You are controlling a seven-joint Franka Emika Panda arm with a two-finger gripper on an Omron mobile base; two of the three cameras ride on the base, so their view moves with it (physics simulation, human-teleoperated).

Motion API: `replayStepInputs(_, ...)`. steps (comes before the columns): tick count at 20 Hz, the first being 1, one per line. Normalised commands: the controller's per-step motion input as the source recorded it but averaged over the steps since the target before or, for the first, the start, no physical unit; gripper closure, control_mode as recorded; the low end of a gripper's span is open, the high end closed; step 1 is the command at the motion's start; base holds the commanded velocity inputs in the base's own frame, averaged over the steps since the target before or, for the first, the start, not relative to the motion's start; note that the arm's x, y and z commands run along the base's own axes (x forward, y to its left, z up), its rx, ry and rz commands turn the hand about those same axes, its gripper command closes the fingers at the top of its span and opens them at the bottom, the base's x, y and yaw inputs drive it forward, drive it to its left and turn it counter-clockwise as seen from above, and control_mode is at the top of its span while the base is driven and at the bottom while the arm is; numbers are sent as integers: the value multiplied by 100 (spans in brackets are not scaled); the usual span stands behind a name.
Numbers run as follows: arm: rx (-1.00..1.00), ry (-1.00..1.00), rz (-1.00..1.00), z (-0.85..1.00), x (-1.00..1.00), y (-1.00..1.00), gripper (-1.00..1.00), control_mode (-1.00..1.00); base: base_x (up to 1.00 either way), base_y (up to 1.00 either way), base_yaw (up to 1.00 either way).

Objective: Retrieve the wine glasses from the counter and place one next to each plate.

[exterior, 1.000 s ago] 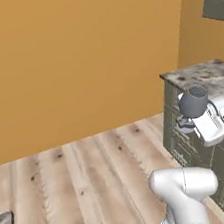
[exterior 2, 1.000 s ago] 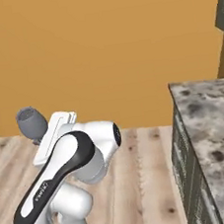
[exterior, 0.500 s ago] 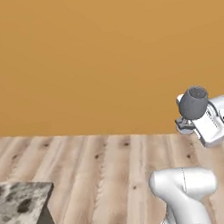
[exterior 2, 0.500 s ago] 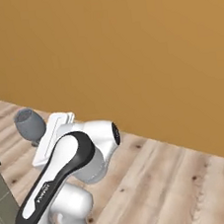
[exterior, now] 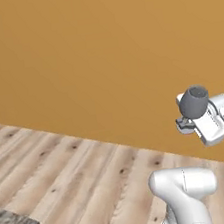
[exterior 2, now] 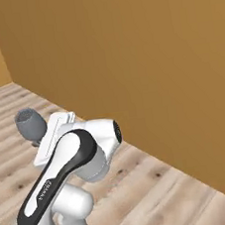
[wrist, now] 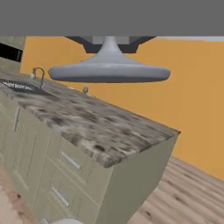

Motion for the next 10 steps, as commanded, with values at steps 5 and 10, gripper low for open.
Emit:
replayStepInputs(5, 0, 0, 0, 0, 0, 0, 100, 100, 100, -21, 73)
replayStepInputs(10, 0, 0, 0, 0, 0, 0, 100, 100, 93, -14, 83)
